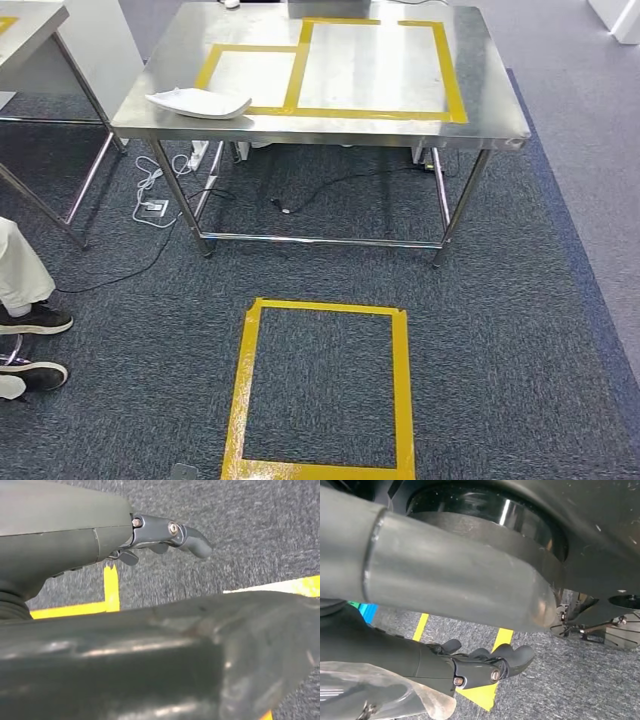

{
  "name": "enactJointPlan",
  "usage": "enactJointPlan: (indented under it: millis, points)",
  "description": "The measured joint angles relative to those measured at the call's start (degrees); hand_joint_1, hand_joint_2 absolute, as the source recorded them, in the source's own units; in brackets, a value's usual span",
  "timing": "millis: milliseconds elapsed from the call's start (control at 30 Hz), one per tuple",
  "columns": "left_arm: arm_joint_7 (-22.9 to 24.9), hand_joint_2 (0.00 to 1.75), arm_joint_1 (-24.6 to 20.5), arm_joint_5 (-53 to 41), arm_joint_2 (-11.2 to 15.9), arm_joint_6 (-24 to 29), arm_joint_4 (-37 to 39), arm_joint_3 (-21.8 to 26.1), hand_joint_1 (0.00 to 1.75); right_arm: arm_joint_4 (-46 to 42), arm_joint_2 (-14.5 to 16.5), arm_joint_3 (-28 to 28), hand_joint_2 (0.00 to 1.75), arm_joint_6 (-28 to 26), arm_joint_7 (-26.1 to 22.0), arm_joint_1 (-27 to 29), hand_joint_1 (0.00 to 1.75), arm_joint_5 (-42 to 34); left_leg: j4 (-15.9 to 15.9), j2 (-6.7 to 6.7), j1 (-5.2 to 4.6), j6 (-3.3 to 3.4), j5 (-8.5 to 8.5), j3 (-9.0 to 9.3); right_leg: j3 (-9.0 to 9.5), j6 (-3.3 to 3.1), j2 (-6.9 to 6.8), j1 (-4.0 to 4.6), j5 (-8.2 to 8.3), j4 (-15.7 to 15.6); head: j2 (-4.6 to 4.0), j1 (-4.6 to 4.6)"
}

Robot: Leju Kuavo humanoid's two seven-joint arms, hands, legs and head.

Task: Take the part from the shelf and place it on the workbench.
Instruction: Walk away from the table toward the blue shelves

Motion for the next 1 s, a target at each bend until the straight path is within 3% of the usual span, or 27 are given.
enactJointPlan:
  millis: [67, 100, 167, 233, 267, 300, 333, 433, 467, 500, 567, 633, 733, 767, 800, 833, 867, 933, 1000]
  points:
    - [0.02, 0.0, 0.06, -0.22, 0.04, 0.0, 0.0, -0.1, 0.0, 0.0, 0.01, 0.03, 0.0, -0.13, -0.1, -0.01, 0.0, 0.09, -0.44, 0.08, -0.11, 0.84, 0.47, -0.48, -0.31, 0.76, 0.02, -0.19, 0.52, 0.12, 0.0, 0.01]
    - [0.03, 0.0, 0.06, -0.3, 0.06, 0.01, 0.0, -0.15, 0.0, 0.0, 0.01, 0.04, 0.0, -0.29, -0.13, 0.0, 0.0, 0.16, -0.61, 0.16, -0.09, 1.37, 0.96, -0.81, -0.8, 1.06, 0.16, -0.3, -0.01, 0.75, 0.0, 0.04]
    - [0.07, 0.0, 0.03, -0.49, 0.07, 0.01, 0.0, -0.28, 0.0, 0.0, 0.01, 0.07, 0.0, -0.7, -0.07, 0.03, 0.0, 0.16, -0.92, 0.32, 0.0, 2.2, 2.06, -1.79, -2.98, 1.51, 0.63, -0.45, -3.56, 5.45, 0.0, 0.19]
    - [0.11, 0.0, 0.11, -0.63, 0.03, 0.0, 0.01, -0.51, 0.0, 0.0, 0.01, 0.07, 0.0, -0.98, 0.02, 0.1, 0.0, -0.13, -0.87, 0.39, -0.15, 2.43, 2.9, -2.95, -5.83, 1.78, 0.94, -0.47, -8.25, 13.39, 0.0, 0.34]
    - [0.14, 0.0, 0.19, -0.64, 0.01, -0.01, 0.01, -0.62, 0.0, 0.0, 0.01, 0.07, 0.0, -1.06, 0.03, 0.16, 0.0, -0.25, -0.84, 0.42, -0.21, 2.4, 3.29, -3.45, -6.52, 1.83, 0.98, -0.47, -9.52, 16.17, 0.0, 0.35]
    - [0.16, 0.0, 0.24, -0.64, 0.02, -0.01, 0.02, -0.7, 0.0, 0.0, 0.01, 0.07, 0.0, -1.09, 0.03, 0.21, 0.0, -0.31, -0.8, 0.44, -0.26, 2.35, 3.64, -3.87, -6.02, 1.84, 0.97, -0.47, -9.63, 16.66, 0.0, 0.36]
    - [0.17, 0.0, 0.28, -0.66, 0.03, -0.01, 0.02, -0.77, 0.0, 0.0, 0.01, 0.07, 0.0, -1.12, 0.04, 0.25, 0.0, -0.32, -0.75, 0.44, -0.28, 2.26, 3.93, -4.18, -4.29, 1.78, 0.97, -0.47, -8.73, 14.74, 0.0, 0.35]
    - [0.2, 0.0, 0.32, -0.71, 0.01, -0.01, 0.02, -0.97, 0.0, 0.0, 0.01, 0.06, 0.0, -1.11, 0.06, 0.1, 0.0, -0.32, -0.14, 0.78, -0.52, 1.9, 4.26, -4.61, 3.7, 1.44, -0.45, -0.39, -4.96, 2.22, 0.0, 0.46]
    - [0.21, 0.0, 0.38, -0.74, 0.02, -0.01, 0.02, -1.01, 0.0, 0.0, 0.01, 0.07, 0.0, -1.04, 0.04, -0.05, 0.0, -0.32, 0.16, 1.06, -0.67, 1.73, 4.24, -4.72, 5.01, 1.18, -0.92, -0.31, -4.56, -0.28, 0.0, 0.47]
    - [0.22, 0.0, 0.45, -0.76, 0.04, -0.01, 0.02, -1.03, 0.0, 0.0, 0.01, 0.07, 0.0, -0.98, 0.04, -0.19, 0.0, -0.32, 0.41, 1.37, -0.81, 1.53, 4.23, -4.8, 5.39, 0.88, -1.17, -0.2, -4.61, -1.3, 0.0, 0.49]
    - [0.23, 0.0, 0.5, -0.84, 0.09, -0.02, 0.02, -1.05, 0.0, 0.0, 0.02, 0.07, 0.0, -0.86, 0.03, -0.18, 0.0, -0.32, 0.68, 1.93, -0.77, 1.07, 4.17, -4.96, 5.07, 0.07, -0.4, -0.14, -4.34, -1.24, 0.0, 0.44]
    - [0.23, 0.0, 0.47, -0.92, 0.14, -0.03, 0.02, -1.07, 0.0, 0.0, 0.03, 0.05, 0.0, -0.76, 0.0, -0.01, 0.0, -0.32, 2.7, 1.6, -0.56, 0.45, 2.42, -5.71, 5.11, -0.74, 0.14, -0.24, -3.84, -1.33, 0.0, 0.34]
    - [0.23, 0.0, 0.57, -0.95, 0.25, -0.03, 0.02, -1.07, 0.0, 0.0, 0.03, 0.05, 0.0, -0.32, -0.09, 0.13, 0.0, -0.25, 13.52, 0.84, -0.25, -0.21, -3.69, -9.89, 4.85, -1.42, 1.17, -0.12, -3.27, -1.27, 0.0, 0.17]
    - [0.22, 0.0, 0.62, -0.91, 0.29, -0.06, 0.02, -1.07, 0.0, 0.0, 0.03, 0.05, 0.0, -0.18, -0.11, 0.21, 0.0, -0.2, 16.76, 0.8, -0.21, -0.23, -4.81, -11.14, 4.69, -1.46, 1.6, -0.04, -3.19, -1.18, 0.0, 0.17]
    - [0.17, 0.0, 0.68, -0.84, 0.33, -0.13, 0.02, -1.07, 0.0, 0.0, 0.03, 0.05, 0.0, -0.07, -0.12, 0.28, 0.0, -0.12, 18.17, 0.75, -0.19, -0.19, -4.78, -11.62, 4.57, -1.47, 2.11, 0.01, -3.16, -1.05, 0.0, 0.18]
    - [0.08, 0.0, 0.75, -0.75, 0.38, -0.2, 0.02, -1.07, 0.0, 0.0, 0.03, 0.05, 0.0, -0.02, -0.13, 0.32, 0.0, -0.03, 17.04, 0.62, -0.19, -0.06, -3.52, -11.02, 4.5, -1.46, 2.69, 0.04, -3.16, -0.89, 0.0, 0.19]
    - [-0.03, 0.0, 0.81, -0.67, 0.45, -0.28, 0.02, -1.07, 0.0, 0.0, 0.04, 0.05, 0.0, 0.01, -0.13, 0.3, 0.0, 0.04, 13.86, 0.19, -0.18, 0.11, -1.4, -9.55, 4.49, -1.44, 3.33, 0.05, -3.17, -0.73, 0.0, 0.17]
    - [-0.17, 0.0, 0.99, -0.6, 0.66, -0.4, 0.05, -1.07, 0.0, 0.0, 0.08, 0.05, 0.0, 0.04, -0.15, 0.17, 0.0, 0.15, 6.06, -2.28, -0.1, 0.57, 2.44, -6.17, 4.33, -1.26, 4.66, 0.06, -3.22, -0.4, 0.0, 0.2]
    - [-0.19, 0.0, 1.13, -0.6, 0.85, -0.51, 0.12, -1.07, 0.0, 0.0, 0.14, 0.05, 0.0, 0.03, -0.16, 0.02, 0.0, 0.21, 2.22, -4.09, -0.06, 0.92, 3.36, -4.69, 3.62, -0.64, 5.94, -0.04, -3.01, -0.11, 0.0, 0.12]
